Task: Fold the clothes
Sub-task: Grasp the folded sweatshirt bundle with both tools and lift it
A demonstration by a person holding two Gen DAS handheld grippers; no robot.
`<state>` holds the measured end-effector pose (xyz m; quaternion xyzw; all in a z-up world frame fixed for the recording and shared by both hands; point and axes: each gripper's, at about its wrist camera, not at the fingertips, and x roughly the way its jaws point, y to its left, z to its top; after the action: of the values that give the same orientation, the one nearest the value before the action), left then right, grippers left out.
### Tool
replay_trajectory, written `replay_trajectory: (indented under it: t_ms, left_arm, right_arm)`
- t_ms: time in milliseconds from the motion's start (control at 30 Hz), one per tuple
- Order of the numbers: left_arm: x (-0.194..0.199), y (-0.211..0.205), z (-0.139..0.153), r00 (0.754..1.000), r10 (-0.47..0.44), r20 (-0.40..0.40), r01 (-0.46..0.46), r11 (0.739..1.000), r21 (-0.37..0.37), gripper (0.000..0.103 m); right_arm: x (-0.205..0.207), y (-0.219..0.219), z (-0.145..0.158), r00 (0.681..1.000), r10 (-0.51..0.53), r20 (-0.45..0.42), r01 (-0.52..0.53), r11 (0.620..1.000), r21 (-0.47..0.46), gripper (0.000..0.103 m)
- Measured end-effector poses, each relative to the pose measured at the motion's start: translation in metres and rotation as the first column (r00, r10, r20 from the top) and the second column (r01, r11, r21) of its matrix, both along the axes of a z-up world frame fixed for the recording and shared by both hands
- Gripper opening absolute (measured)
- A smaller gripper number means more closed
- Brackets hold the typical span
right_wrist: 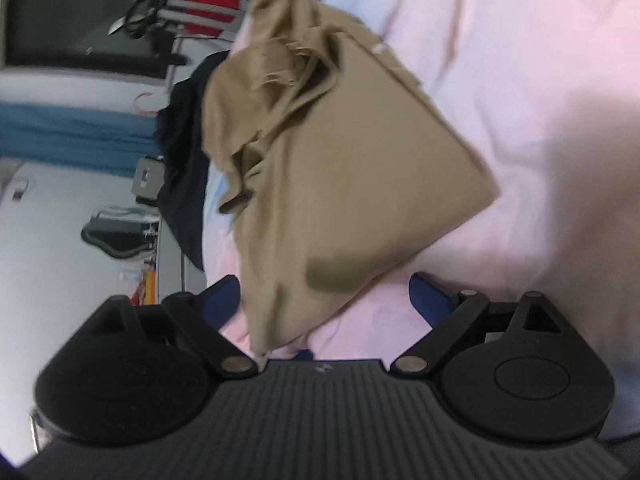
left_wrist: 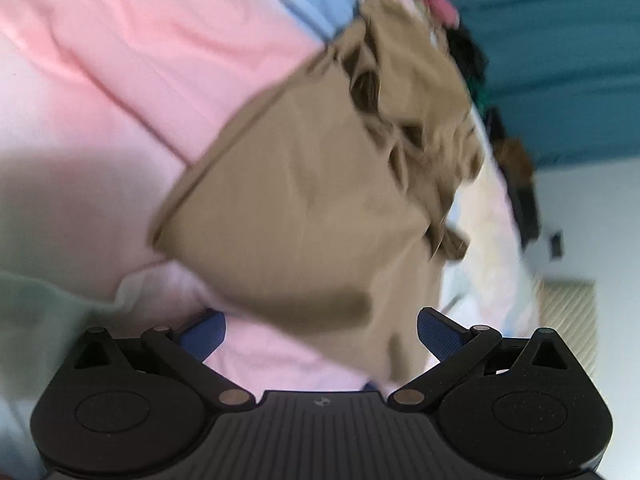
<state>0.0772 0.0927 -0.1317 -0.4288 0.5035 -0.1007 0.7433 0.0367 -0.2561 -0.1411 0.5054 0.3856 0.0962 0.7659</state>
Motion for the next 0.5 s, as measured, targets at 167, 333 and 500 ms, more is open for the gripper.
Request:
replay_trajectory:
  t_ms: [167,333,500]
  left_arm:
    - [-0.001,0.009,0.01,0.995,0.05,0.092,-0.045,0.997,-0.057,0.085]
    - [-0.002,0.012,0.011,0.993,0.072,0.098,-0.07,0.997,-0.026,0.06]
    - [-0.008,0.018,0.011,0.991,0.106,0.086,-0.106,0.994,0.003,0.03]
  right_arm:
    - [0.001,-0.005,-0.021,0.997,-0.056,-0.046,0.062,0.99,0.124,0.09]
    - [0.003,-0.008,-0.026,0.993,-0.101,-0.058,0.107,0.987,0.119,0.073]
    - [0.006,-0.012,-0.023,0.994,-0.092,-0.064,0.093,0.996,0.007,0.031]
